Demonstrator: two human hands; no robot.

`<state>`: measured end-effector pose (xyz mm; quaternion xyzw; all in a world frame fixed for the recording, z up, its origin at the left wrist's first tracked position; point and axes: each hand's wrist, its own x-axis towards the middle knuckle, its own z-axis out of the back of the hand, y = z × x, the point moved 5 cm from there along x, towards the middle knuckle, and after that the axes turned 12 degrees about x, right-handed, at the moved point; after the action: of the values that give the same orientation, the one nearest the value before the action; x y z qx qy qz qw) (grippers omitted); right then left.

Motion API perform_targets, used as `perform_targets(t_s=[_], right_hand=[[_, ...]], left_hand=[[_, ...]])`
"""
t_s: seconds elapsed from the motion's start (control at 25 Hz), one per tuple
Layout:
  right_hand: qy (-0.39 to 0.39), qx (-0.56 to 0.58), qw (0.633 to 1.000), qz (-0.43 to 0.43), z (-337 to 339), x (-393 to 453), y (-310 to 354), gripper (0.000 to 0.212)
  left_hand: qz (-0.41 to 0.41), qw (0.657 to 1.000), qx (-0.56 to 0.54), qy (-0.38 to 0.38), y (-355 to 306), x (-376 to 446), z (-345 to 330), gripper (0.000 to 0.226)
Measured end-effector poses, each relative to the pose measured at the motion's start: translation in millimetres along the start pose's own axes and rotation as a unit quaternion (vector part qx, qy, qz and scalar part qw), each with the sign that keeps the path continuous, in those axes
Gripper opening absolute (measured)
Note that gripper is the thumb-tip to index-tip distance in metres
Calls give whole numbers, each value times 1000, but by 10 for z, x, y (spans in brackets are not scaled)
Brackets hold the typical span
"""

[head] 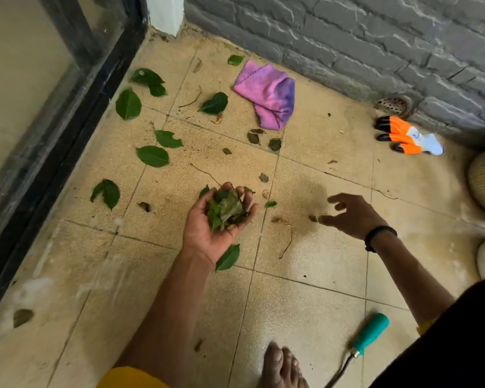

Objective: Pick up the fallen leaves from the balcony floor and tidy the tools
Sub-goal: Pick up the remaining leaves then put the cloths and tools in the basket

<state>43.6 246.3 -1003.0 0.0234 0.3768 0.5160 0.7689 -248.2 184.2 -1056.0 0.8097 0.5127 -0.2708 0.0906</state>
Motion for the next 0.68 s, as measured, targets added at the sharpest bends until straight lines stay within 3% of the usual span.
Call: perform_targets(t_s=[0.12, 0.24, 0.52, 0.68], right_hand=[[-75, 41, 996, -28, -97, 176, -486, 48], [-131, 68, 989, -20, -334, 160, -545, 47], [-30, 64, 974, 216, -1261, -151, 463, 38], [-114, 161, 967, 164, -950, 172, 815, 28]], left_hand=[[-24, 1000, 1, -4, -141, -38, 46, 32], [-34, 999, -2, -5, -201, -77, 114, 31], [-86, 996, -11, -25, -489, -163, 279, 31], [-110, 994, -20, -17, -639, -270, 357, 31]])
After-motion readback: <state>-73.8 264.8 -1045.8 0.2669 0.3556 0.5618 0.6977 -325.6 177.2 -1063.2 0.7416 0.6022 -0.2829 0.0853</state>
